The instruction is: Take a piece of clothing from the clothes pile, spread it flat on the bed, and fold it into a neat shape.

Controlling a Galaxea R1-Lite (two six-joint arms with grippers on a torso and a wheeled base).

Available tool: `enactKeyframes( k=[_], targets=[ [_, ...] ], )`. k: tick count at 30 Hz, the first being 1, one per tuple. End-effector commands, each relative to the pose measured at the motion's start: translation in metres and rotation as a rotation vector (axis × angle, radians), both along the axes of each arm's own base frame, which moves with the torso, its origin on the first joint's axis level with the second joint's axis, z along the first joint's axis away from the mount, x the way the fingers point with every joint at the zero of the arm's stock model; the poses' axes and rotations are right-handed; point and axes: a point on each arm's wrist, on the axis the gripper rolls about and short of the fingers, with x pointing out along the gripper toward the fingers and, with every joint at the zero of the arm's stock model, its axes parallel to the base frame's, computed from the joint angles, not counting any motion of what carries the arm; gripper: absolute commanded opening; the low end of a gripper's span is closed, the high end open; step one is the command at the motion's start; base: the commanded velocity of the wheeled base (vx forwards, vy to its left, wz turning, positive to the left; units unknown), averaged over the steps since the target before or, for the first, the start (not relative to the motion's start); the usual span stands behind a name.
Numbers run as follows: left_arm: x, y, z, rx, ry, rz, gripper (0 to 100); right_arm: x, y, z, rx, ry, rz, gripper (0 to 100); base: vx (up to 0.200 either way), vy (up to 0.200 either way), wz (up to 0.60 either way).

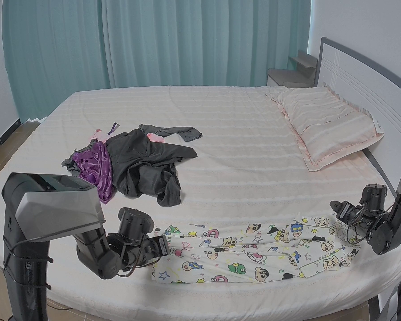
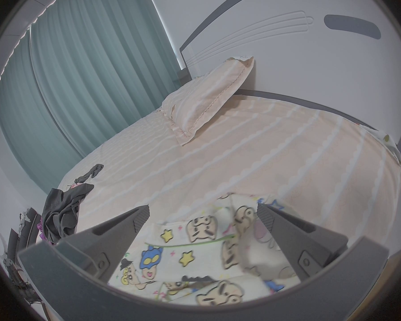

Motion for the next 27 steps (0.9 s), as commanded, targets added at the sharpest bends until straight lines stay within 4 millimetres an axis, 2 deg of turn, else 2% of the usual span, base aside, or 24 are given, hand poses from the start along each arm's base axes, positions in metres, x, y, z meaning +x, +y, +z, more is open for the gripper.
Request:
enactKeyframes(
  k=[1, 11, 13, 15, 21, 22, 27],
  targets=[
    [-0.005, 0.019, 0.019, -0.017, -0.023, 0.047, 0, 0.000, 0.000, 0.000, 0.002, -0.002, -0.001, 100, 0.000, 0.000, 0.00],
    [-0.019, 0.067, 0.036, -0.051, -0.039, 0.147, 0, 0.000, -0.002, 0.001, 0.001, -0.005, -0.007, 100, 0.000, 0.000, 0.00],
    [-0.024, 0.088, 0.049, -0.093, -0.046, 0.171, 0, 0.000, -0.002, 0.001, 0.004, -0.006, -0.009, 100, 0.000, 0.000, 0.00],
    [-0.026, 0.099, 0.054, -0.106, -0.053, 0.193, 0, 0.000, -0.002, 0.001, 0.005, -0.006, -0.010, 100, 0.000, 0.000, 0.00],
    [-0.041, 0.169, 0.074, -0.167, -0.089, 0.358, 0, 0.001, -0.002, 0.001, 0.005, -0.009, -0.010, 100, 0.000, 0.000, 0.00],
    [-0.043, 0.173, 0.075, -0.173, -0.095, 0.365, 0, 0.001, -0.002, 0.001, 0.005, -0.009, -0.010, 100, 0.000, 0.000, 0.00],
    [-0.055, 0.220, 0.087, -0.207, -0.147, 0.487, 0, 0.001, -0.002, 0.001, 0.005, -0.009, -0.010, 100, 0.000, 0.000, 0.00]
  ],
)
